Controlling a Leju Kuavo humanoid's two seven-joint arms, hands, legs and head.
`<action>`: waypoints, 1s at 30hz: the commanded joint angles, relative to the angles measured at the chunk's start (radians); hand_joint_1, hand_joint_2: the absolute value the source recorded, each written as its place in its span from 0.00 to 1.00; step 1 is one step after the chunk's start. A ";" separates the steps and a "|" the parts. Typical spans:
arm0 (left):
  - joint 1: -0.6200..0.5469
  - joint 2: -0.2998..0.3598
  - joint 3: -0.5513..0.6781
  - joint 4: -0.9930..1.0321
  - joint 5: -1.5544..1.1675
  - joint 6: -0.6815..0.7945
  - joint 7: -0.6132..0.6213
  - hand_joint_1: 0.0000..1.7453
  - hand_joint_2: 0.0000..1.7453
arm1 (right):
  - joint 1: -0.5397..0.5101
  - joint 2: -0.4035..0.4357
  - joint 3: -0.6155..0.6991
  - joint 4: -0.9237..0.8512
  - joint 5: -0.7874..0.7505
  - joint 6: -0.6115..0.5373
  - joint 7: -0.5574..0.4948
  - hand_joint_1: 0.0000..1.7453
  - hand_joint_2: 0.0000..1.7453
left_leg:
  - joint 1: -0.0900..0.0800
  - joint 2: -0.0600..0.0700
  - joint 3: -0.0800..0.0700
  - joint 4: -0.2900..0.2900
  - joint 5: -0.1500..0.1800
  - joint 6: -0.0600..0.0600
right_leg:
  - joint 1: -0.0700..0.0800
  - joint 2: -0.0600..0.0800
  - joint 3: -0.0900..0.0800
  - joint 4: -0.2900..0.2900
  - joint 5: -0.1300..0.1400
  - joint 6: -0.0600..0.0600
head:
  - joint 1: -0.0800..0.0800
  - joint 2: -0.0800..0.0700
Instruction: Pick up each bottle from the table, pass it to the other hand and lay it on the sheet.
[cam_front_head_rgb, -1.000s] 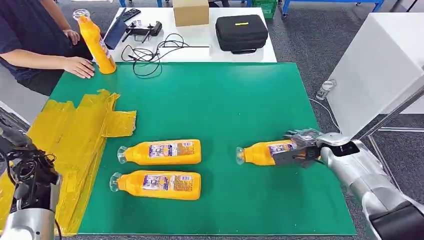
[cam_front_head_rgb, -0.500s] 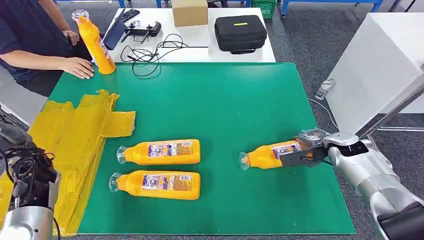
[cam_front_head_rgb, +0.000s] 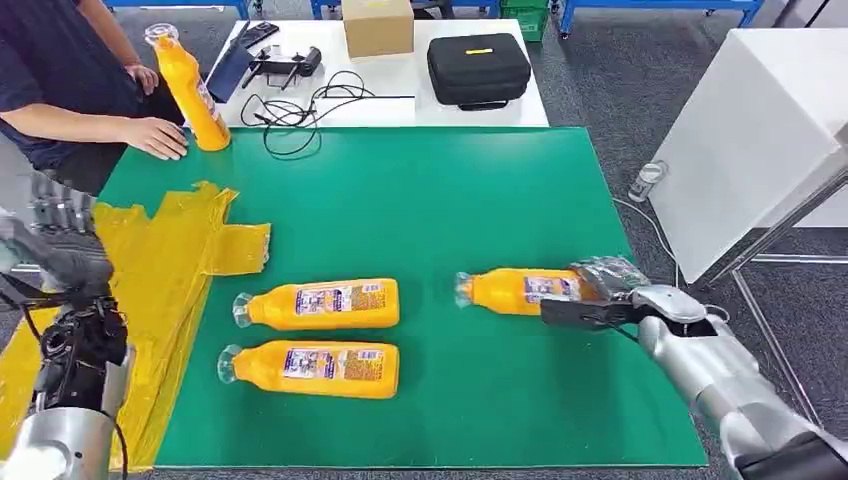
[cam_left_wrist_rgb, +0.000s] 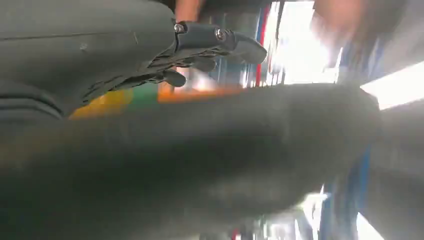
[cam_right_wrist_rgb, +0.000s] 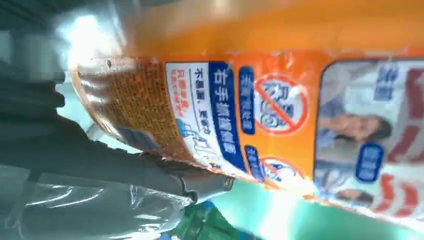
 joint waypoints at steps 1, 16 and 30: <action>-0.055 -0.032 -0.088 0.096 0.050 -0.055 0.040 0.00 1.00 | -0.020 0.123 -0.160 -0.074 -0.032 0.008 0.013 1.00 1.00 | 0.000 0.001 -0.002 0.001 0.000 -0.001 | 0.000 -0.001 -0.003 0.001 0.001 0.001 | -0.001 0.000; -0.056 -0.142 -0.276 0.042 0.136 -0.231 0.098 0.00 1.00 | -0.026 0.289 -0.237 -0.317 -0.201 -0.075 -0.019 1.00 1.00 | -0.001 0.000 -0.010 0.002 0.001 0.000 | -0.002 0.000 -0.010 0.002 0.001 0.001 | 0.000 0.000; -0.028 -0.269 -0.514 -0.104 0.267 -0.141 0.095 0.00 1.00 | -0.173 0.607 -0.132 -0.182 -0.286 -0.272 0.078 1.00 1.00 | 0.000 -0.001 -0.010 0.002 0.001 0.000 | 0.000 -0.001 -0.011 0.004 0.000 0.002 | 0.000 0.000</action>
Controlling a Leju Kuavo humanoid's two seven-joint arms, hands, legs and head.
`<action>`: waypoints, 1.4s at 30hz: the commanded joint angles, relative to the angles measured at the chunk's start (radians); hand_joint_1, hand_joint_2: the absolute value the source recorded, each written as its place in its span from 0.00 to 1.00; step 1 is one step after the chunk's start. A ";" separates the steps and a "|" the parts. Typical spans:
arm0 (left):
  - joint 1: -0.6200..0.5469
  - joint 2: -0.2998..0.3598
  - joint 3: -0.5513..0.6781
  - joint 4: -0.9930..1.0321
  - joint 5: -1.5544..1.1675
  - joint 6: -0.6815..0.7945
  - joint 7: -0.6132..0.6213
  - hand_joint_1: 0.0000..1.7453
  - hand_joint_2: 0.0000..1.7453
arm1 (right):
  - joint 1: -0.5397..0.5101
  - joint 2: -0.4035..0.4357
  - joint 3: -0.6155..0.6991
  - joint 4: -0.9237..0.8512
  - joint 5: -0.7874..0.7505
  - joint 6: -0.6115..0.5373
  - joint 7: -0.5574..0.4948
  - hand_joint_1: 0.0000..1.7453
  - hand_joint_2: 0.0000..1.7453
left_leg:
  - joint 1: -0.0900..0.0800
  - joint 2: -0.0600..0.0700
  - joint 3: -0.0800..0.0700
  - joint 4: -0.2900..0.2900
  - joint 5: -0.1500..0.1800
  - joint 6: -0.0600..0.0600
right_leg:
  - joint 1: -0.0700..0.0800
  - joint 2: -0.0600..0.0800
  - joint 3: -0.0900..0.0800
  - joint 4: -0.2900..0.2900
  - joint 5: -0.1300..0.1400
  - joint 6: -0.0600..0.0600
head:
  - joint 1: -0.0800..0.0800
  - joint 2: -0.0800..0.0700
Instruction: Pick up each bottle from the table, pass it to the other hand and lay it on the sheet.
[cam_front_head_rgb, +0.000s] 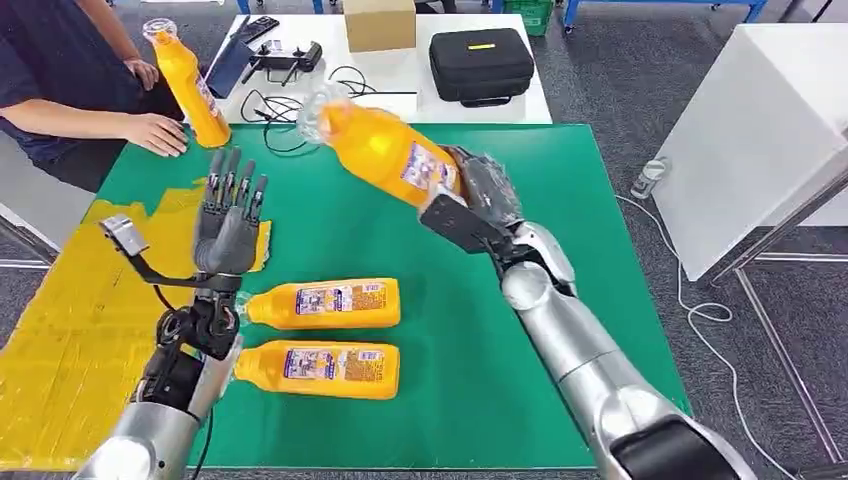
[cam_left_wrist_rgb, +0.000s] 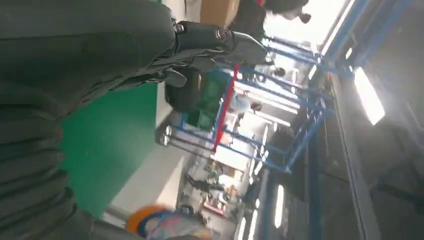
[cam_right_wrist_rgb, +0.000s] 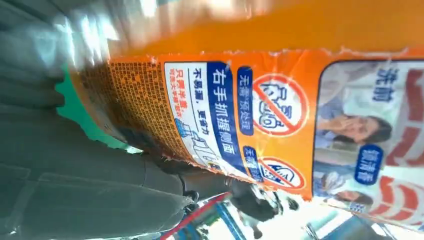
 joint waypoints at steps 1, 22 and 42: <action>-0.046 -0.072 -0.163 -0.027 0.016 0.049 0.004 0.00 1.00 | -0.124 0.168 0.029 0.110 -0.014 -0.069 0.058 1.00 1.00 | 0.000 0.001 -0.001 0.003 -0.001 -0.001 | 0.000 0.000 -0.001 0.002 -0.001 0.001 | 0.000 0.000; -0.038 -0.038 -0.170 -0.137 0.017 0.180 -0.041 0.00 1.00 | -0.098 0.239 0.499 0.178 -0.121 0.066 0.265 1.00 1.00 | 0.001 0.003 0.001 0.000 -0.001 -0.001 | 0.000 0.001 0.001 0.000 0.000 0.000 | 0.000 0.000; -0.004 -0.023 -0.172 -0.186 -0.013 0.223 -0.034 0.00 1.00 | -0.094 0.239 0.749 0.183 -0.213 0.144 0.327 1.00 1.00 | 0.001 -0.002 0.000 0.000 0.000 -0.001 | 0.001 -0.003 0.001 -0.001 0.000 0.000 | 0.000 0.000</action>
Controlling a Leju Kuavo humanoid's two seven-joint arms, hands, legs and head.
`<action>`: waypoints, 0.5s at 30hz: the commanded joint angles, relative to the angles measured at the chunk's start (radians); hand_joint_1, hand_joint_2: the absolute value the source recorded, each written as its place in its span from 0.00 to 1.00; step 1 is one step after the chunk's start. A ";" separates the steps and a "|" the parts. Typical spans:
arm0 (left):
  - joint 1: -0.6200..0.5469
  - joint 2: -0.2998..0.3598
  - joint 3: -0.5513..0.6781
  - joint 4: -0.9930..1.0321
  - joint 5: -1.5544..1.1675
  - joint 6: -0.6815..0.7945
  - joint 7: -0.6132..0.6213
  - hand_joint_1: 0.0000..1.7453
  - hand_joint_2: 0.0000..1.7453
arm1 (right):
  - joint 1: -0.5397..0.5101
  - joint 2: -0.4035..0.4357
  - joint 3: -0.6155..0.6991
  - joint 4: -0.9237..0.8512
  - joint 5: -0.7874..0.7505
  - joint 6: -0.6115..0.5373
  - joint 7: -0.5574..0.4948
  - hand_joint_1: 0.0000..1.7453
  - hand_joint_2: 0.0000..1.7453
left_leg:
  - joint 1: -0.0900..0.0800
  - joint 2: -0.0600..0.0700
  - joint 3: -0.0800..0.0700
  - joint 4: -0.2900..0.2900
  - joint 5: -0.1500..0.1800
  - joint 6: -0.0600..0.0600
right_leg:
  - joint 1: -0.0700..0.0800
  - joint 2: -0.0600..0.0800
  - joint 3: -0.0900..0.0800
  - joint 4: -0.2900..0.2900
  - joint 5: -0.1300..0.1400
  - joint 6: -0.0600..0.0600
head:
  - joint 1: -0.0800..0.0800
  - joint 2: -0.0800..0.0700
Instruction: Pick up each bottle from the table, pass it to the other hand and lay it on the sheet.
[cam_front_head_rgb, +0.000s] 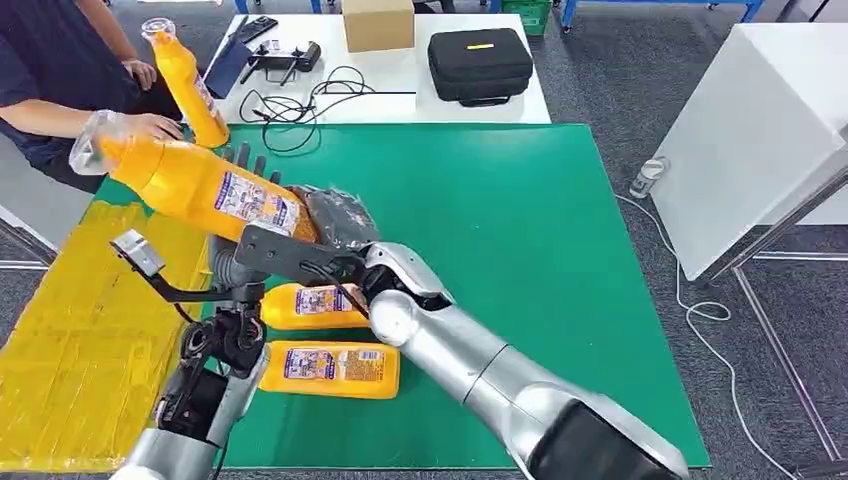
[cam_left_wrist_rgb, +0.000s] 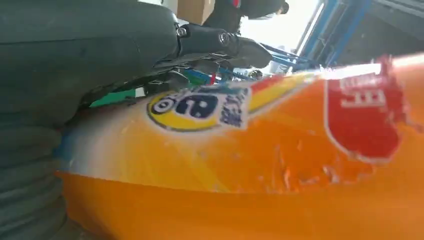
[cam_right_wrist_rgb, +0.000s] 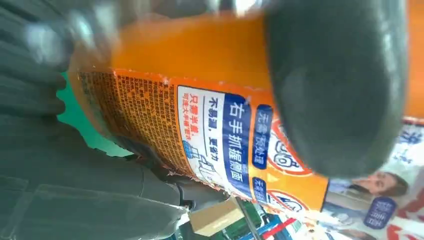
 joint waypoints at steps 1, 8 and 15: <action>-0.104 0.010 -0.044 0.017 -0.033 0.014 0.023 0.00 1.00 | 0.019 0.005 0.260 0.041 -0.061 0.068 0.000 1.00 1.00 | 0.002 -0.004 0.001 0.001 0.000 -0.001 | 0.002 -0.006 0.003 -0.001 -0.001 0.000 | 0.000 0.000; -0.095 0.023 -0.041 -0.005 -0.072 0.061 0.007 1.00 1.00 | 0.011 0.005 0.283 0.058 -0.078 0.082 -0.002 1.00 1.00 | 0.002 -0.003 0.000 0.000 0.000 -0.001 | 0.003 -0.005 0.002 -0.001 -0.001 0.000 | 0.000 0.000; -0.061 0.021 -0.021 -0.055 -0.074 0.069 0.013 1.00 1.00 | 0.013 0.005 0.291 0.079 -0.085 0.084 -0.003 1.00 1.00 | 0.002 -0.003 0.001 0.000 0.000 -0.001 | 0.003 -0.005 0.003 -0.001 -0.001 0.000 | 0.000 0.000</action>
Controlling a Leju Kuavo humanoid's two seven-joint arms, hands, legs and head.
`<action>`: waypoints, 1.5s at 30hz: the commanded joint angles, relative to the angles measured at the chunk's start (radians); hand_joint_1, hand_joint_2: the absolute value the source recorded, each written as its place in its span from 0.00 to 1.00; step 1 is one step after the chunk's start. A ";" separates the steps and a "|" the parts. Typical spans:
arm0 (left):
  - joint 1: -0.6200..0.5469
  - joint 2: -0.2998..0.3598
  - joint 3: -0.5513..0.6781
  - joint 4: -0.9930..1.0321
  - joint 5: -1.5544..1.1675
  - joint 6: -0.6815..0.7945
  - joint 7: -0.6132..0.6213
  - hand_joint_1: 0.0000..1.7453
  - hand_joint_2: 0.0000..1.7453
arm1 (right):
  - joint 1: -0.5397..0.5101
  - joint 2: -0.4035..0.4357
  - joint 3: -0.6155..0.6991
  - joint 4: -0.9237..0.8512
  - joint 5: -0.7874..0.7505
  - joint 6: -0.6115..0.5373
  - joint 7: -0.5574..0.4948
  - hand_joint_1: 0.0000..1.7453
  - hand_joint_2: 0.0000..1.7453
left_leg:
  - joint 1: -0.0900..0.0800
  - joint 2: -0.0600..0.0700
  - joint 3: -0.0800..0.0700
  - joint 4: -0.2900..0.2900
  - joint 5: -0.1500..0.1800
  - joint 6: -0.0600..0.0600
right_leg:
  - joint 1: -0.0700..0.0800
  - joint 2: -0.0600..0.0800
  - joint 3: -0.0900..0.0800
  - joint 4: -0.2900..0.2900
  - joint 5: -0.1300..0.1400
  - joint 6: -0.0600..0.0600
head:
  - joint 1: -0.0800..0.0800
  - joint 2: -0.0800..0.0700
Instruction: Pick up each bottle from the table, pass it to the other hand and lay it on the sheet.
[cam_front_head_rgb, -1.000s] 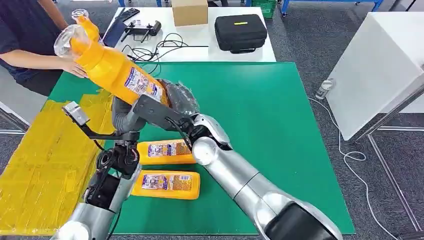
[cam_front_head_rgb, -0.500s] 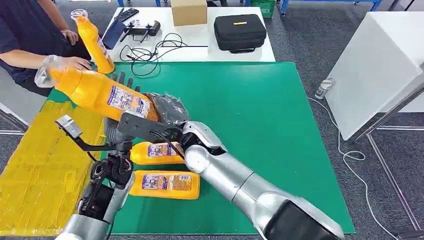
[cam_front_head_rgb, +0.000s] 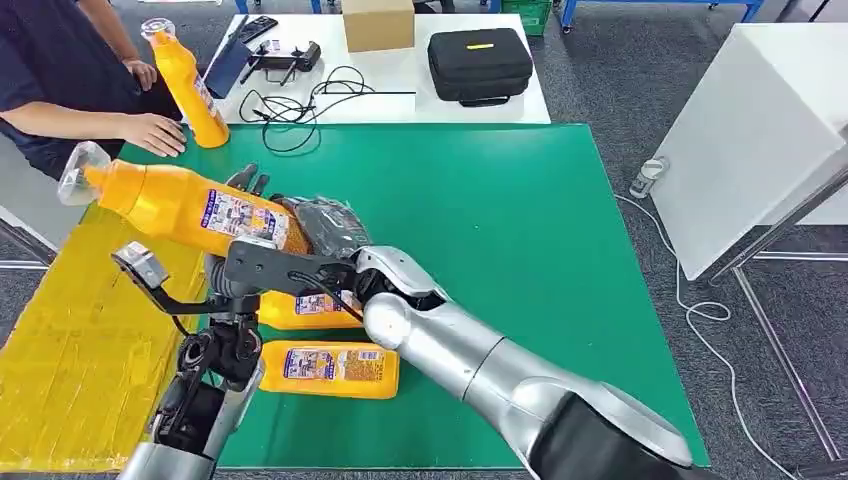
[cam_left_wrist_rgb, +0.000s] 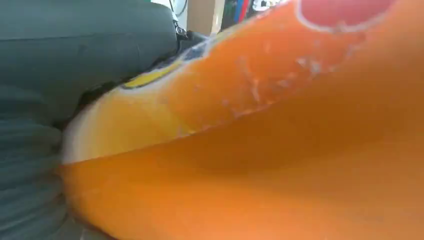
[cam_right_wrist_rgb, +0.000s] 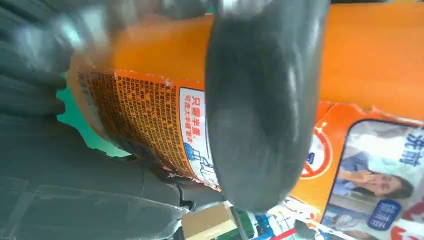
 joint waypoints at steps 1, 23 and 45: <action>-0.100 0.004 -0.018 -0.020 -0.002 0.011 0.016 1.00 1.00 | 0.060 0.015 0.162 0.047 -0.002 0.070 -0.018 1.00 1.00 | 0.003 -0.005 0.002 0.000 -0.001 -0.002 | 0.003 -0.007 0.005 -0.001 -0.002 0.000 | 0.000 0.000; -0.167 0.138 0.111 0.177 -0.393 0.452 -0.037 1.00 1.00 | 0.021 -0.036 -0.053 0.091 -0.001 -0.050 -0.125 0.00 0.00 | 0.003 -0.005 0.001 0.001 0.000 -0.002 | 0.003 -0.006 0.004 -0.001 -0.001 0.000 | 0.000 0.000; -0.088 0.338 0.584 0.381 -1.848 0.840 0.389 1.00 1.00 | 0.188 -0.241 -0.558 -0.213 0.243 -0.028 -0.218 0.00 0.00 | 0.001 0.000 0.000 0.000 0.000 -0.002 | 0.000 -0.001 0.000 0.000 0.000 0.000 | 0.000 0.000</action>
